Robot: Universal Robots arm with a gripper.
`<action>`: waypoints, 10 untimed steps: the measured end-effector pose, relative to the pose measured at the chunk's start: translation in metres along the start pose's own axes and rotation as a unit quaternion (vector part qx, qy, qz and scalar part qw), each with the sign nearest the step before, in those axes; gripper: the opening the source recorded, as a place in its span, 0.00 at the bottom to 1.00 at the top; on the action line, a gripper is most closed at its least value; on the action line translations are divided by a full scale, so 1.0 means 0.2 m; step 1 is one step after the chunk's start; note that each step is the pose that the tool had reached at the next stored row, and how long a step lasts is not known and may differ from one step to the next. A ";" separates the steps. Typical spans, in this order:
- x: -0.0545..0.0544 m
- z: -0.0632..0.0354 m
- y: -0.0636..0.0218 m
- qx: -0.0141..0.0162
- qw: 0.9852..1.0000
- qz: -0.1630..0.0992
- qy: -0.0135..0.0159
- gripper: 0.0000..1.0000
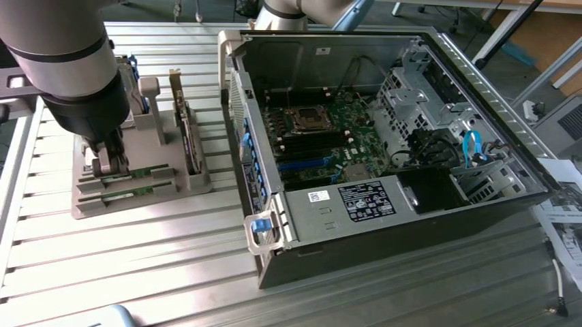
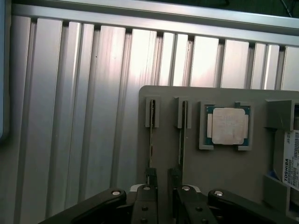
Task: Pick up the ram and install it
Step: 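Pick up the ram and move it above insertion slot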
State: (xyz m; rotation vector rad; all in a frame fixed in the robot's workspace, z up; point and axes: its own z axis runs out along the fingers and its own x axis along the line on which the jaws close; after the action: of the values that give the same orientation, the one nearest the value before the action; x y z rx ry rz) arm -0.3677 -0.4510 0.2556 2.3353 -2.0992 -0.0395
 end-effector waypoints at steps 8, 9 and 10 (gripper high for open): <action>0.00 0.029 0.000 0.000 1.000 0.000 0.000 0.24; 0.00 0.029 0.000 0.000 1.000 0.000 0.000 0.24; 0.00 0.029 0.000 0.000 1.000 0.000 0.000 0.24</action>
State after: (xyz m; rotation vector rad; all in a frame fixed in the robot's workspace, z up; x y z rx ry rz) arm -0.3677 -0.4511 0.2497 2.3353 -2.0990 -0.0396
